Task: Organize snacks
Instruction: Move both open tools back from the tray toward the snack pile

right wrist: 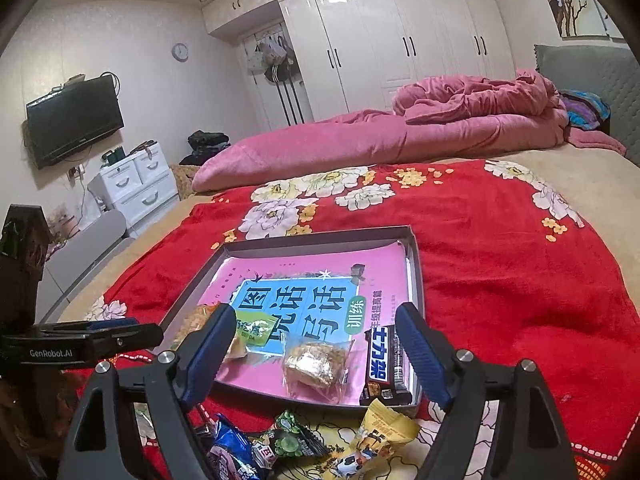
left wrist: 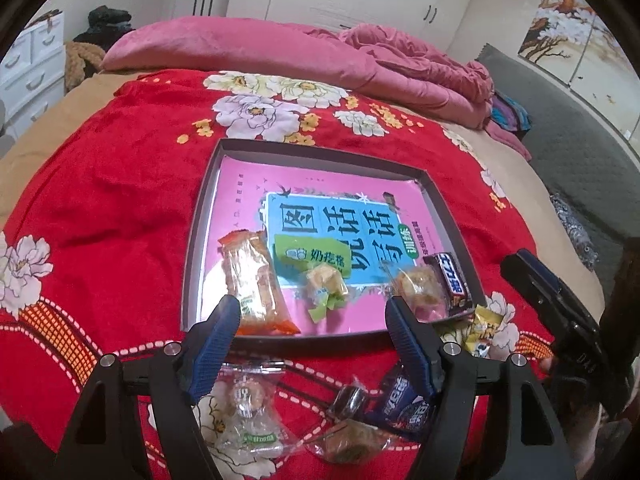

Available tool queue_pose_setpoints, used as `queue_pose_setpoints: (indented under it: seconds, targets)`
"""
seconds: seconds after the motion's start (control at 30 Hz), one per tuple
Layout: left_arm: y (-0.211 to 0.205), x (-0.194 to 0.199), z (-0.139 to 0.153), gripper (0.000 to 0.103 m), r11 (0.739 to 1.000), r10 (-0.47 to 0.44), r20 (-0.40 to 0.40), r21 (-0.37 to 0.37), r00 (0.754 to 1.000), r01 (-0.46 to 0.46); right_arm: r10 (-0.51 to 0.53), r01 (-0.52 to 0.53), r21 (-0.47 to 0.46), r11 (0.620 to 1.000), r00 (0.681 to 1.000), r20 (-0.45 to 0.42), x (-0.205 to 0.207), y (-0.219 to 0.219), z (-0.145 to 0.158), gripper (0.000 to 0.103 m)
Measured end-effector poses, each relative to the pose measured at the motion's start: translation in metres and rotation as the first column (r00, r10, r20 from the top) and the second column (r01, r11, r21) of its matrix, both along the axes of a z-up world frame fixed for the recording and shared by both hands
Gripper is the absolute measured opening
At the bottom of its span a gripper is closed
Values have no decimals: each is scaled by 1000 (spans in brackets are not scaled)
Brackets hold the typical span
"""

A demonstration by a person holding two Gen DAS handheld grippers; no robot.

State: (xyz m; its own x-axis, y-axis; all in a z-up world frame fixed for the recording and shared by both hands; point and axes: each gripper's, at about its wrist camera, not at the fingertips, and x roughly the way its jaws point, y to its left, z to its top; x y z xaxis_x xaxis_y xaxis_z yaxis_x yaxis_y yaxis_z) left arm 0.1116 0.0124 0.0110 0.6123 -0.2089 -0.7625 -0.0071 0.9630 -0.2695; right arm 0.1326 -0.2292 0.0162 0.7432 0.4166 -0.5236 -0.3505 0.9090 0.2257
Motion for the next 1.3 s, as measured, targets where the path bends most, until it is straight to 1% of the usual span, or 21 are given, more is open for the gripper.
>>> queue_pose_setpoints:
  seconds: [0.23, 0.7, 0.8, 0.87, 1.03, 1.3]
  targets:
    - [-7, -9, -2, 76, 999, -26, -8, 25, 1000, 26, 8, -8, -7, 1000, 1000, -11, -5, 1, -1, 84]
    - [-6, -27, -11, 76, 997, -49, -36, 58, 998, 51, 39, -39, -25, 999, 999, 2, -16, 8, 1, 84]
    - [-5, -30, -11, 76, 997, -54, -37, 54, 998, 56, 40, -39, -17, 999, 999, 14, -21, 8, 3, 85]
    - [-6, -32, -11, 76, 997, -58, -38, 57, 998, 60, 45, -45, -6, 999, 999, 19, -23, 7, 5, 88]
    - [-8, -36, -12, 76, 996, -71, -44, 47, 996, 73, 49, -49, -4, 999, 999, 14, -27, 7, 5, 88]
    - [-12, -44, -19, 76, 993, -97, -68, 56, 993, 101, 67, -67, -21, 998, 998, 1, -35, 14, 2, 88]
